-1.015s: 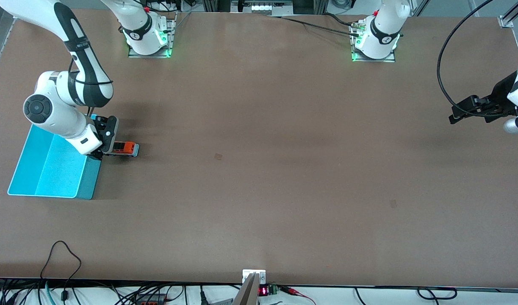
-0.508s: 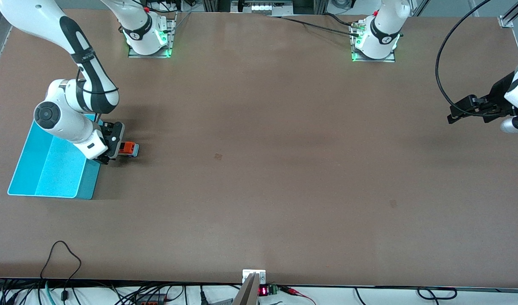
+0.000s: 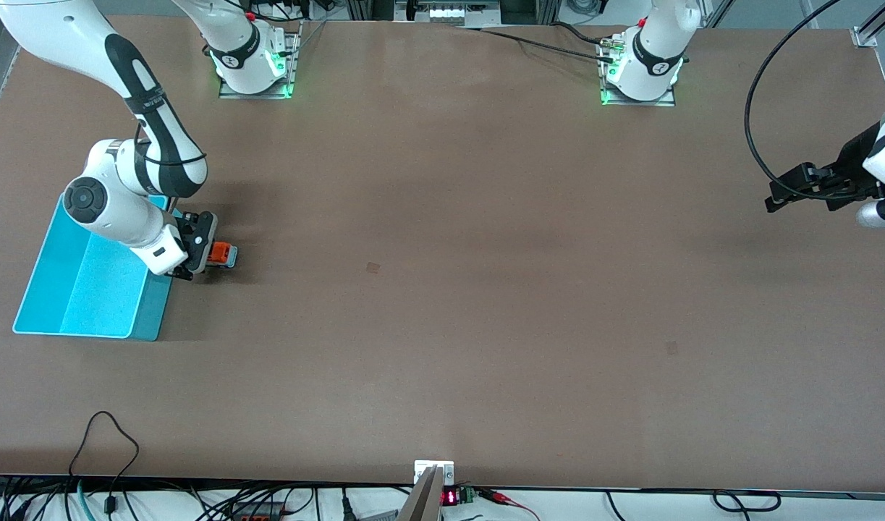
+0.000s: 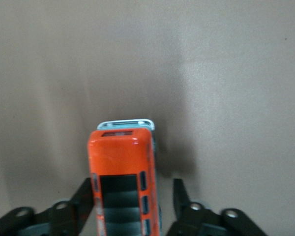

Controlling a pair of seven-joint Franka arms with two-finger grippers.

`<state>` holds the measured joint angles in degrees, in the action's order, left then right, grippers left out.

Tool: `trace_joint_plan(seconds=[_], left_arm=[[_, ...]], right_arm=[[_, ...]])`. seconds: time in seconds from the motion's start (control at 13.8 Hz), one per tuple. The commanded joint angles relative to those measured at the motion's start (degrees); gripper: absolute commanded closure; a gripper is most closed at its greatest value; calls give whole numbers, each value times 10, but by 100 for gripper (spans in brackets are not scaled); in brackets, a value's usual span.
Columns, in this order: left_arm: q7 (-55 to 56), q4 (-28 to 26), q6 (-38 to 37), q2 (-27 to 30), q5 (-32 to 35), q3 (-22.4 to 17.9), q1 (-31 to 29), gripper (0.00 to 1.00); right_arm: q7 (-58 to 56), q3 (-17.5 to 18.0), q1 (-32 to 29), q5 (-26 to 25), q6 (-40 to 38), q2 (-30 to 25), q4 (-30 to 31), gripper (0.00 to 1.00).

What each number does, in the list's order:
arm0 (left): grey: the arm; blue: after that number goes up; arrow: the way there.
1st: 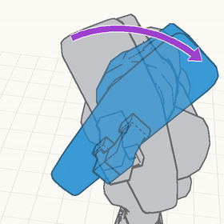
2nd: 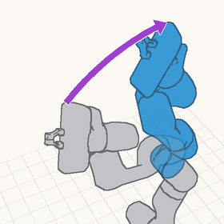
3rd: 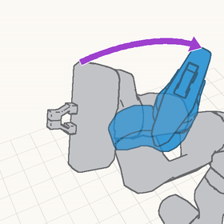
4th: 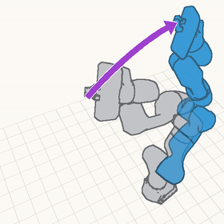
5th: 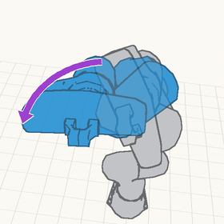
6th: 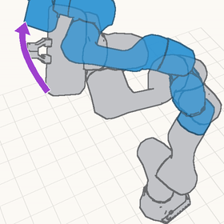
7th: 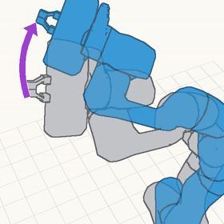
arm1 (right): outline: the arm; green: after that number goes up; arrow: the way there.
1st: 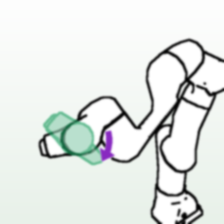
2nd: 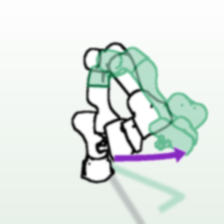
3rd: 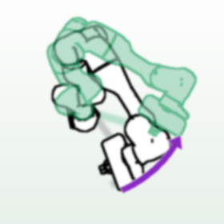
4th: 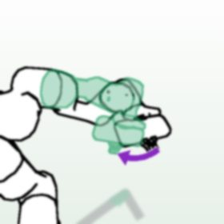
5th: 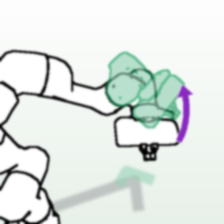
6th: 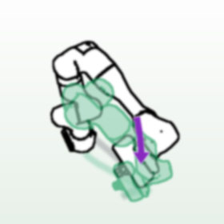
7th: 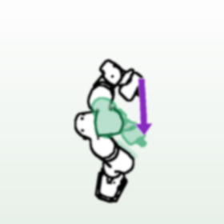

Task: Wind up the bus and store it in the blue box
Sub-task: 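Lift the bus with the right gripper over the cyan box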

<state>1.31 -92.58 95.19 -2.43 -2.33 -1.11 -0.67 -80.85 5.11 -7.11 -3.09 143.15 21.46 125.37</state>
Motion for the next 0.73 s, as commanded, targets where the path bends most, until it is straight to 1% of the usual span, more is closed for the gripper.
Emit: trace_joint_plan(seconds=[0.0, 0.07, 0.22, 0.29, 0.51, 0.65], left_arm=[[-10, 2, 3, 3, 10, 2, -2, 0], [-10, 2, 3, 1, 9, 2, -2, 0], [-10, 2, 5, 1, 8, 1, -4, 0], [-10, 3, 5, 1, 8, 1, -3, 0], [-10, 4, 3, 1, 6, 1, -4, 0], [-10, 4, 7, -2, 4, -3, -5, 0]], right_arm=[[-6, 9, -8, 36, 2, -6, -2, 100], [-4, 9, -7, 68, 1, -7, -2, 100], [20, 9, -7, 165, -6, -10, -14, 100], [45, 9, -5, 192, -8, -18, -24, 100], [166, 9, 17, 195, -25, -55, -48, 100], [240, 7, 18, 190, -26, -67, -61, 100]])
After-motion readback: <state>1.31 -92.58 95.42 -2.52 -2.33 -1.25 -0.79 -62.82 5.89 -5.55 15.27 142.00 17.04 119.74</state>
